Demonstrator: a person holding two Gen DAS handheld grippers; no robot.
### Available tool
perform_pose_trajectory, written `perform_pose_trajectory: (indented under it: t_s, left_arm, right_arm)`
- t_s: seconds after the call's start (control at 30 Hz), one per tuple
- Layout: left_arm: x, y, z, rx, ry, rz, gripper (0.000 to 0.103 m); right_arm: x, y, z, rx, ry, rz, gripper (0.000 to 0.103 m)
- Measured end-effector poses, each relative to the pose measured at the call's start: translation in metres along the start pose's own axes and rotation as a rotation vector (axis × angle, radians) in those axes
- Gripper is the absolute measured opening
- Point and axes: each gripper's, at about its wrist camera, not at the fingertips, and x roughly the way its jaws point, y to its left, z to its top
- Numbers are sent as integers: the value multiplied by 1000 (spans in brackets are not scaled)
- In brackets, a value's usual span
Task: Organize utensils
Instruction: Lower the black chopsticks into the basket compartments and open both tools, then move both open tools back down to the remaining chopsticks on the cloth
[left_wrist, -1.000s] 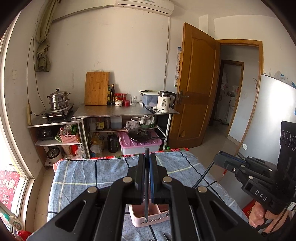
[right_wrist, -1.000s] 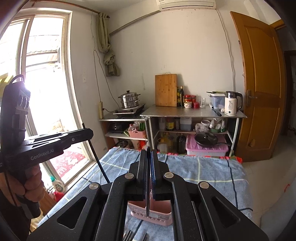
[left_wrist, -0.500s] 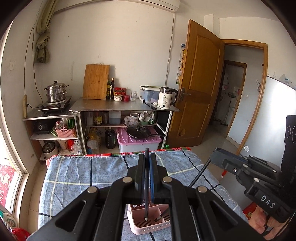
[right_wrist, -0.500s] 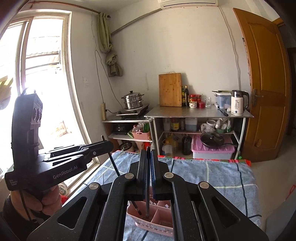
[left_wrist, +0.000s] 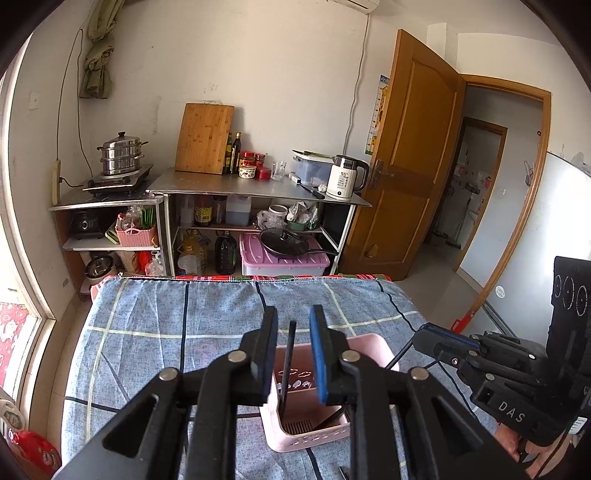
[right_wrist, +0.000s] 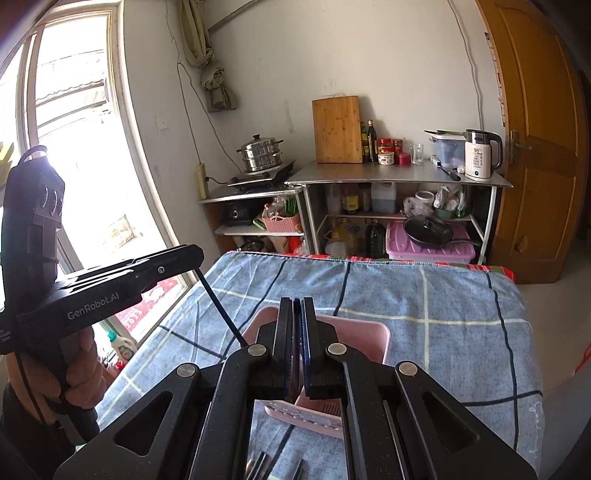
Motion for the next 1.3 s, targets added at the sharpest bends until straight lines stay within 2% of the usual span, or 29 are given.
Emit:
perform_pose_trajectory:
  t_s: [0.13, 0.3, 0.57, 0.8, 1.0, 1.3]
  left_arm:
    - [-18, 4, -2, -12, -43, 0, 31]
    - [-48, 7, -14, -10, -95, 10, 34]
    - [-82, 4, -67, -1, -105, 9, 34]
    - [-87, 4, -120, -34, -50, -30, 34]
    - [-74, -1, -160, -57, 36, -52, 34]
    - [-52, -3, -185, -62, 114, -47, 33]
  right_arm:
    - [-12, 1, 0, -10, -17, -7, 10]
    - [-36, 0, -7, -5, -48, -12, 11]
    - [-75, 4, -52, -17, -68, -20, 11]
    - [-92, 3, -97, 18, -46, -5, 12]
    - [-87, 2, -122, 34, -3, 10, 11]
    - [-61, -2, -144, 43, 80, 10, 11]
